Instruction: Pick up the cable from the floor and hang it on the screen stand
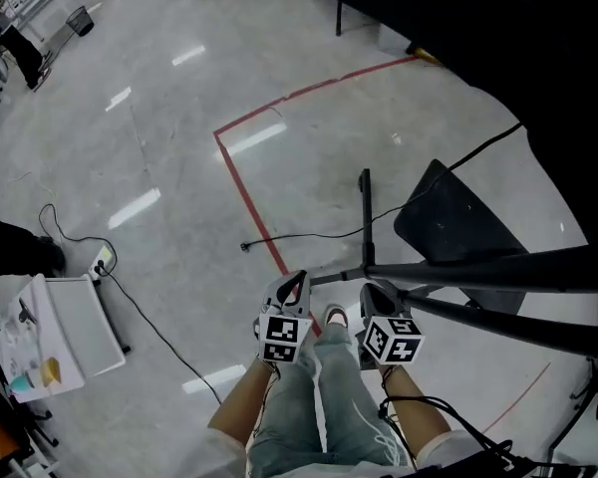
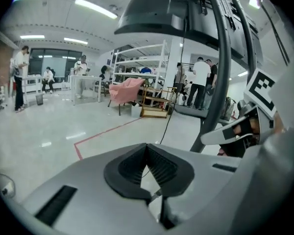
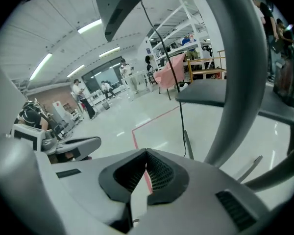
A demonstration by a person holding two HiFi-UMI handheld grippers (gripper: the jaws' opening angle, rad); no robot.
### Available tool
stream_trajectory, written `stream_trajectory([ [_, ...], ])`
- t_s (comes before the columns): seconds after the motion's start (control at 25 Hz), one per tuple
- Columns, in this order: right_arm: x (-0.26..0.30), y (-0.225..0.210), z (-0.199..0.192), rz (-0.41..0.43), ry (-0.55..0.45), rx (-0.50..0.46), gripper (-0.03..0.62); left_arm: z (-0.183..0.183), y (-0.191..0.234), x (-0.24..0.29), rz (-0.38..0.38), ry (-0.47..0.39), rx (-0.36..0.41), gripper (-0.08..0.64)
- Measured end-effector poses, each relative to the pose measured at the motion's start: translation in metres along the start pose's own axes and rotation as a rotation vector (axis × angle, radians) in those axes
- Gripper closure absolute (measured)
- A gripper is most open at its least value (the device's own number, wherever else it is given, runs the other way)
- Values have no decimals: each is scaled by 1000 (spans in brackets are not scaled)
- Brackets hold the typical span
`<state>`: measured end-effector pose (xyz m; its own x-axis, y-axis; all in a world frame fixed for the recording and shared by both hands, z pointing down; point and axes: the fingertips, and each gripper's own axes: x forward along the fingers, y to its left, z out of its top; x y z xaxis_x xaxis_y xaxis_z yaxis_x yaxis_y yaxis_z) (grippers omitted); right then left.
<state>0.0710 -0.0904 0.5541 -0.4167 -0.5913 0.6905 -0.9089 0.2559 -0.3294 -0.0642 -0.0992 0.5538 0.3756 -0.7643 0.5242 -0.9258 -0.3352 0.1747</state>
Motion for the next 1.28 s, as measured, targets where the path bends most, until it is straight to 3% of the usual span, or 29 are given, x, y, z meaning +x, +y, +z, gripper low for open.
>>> stream_trajectory([
  [0.12,56,-34,-37,18,15,-40,575,-51,6,66,-85,19,13,557],
  [0.36,175,-96,-114,62,-17,-57,574,-174,12,192,-236,70,168,547],
  [0.56,266,-136,-155,101,-83,-93,574,-260,19,285,-349,97,297,446],
  [0.72,305,-167,-178,90,-130,-60,574,-308,28,343,-368,89,371,422],
  [0.88,325,-186,-194,65,-152,-84,574,-353,31,390,-392,157,459,371],
  [1.12,331,-187,-195,78,-169,-93,574,-376,46,428,-274,204,571,364],
  [1.28,330,-187,-194,76,-174,-91,574,-382,54,443,-244,266,633,367],
])
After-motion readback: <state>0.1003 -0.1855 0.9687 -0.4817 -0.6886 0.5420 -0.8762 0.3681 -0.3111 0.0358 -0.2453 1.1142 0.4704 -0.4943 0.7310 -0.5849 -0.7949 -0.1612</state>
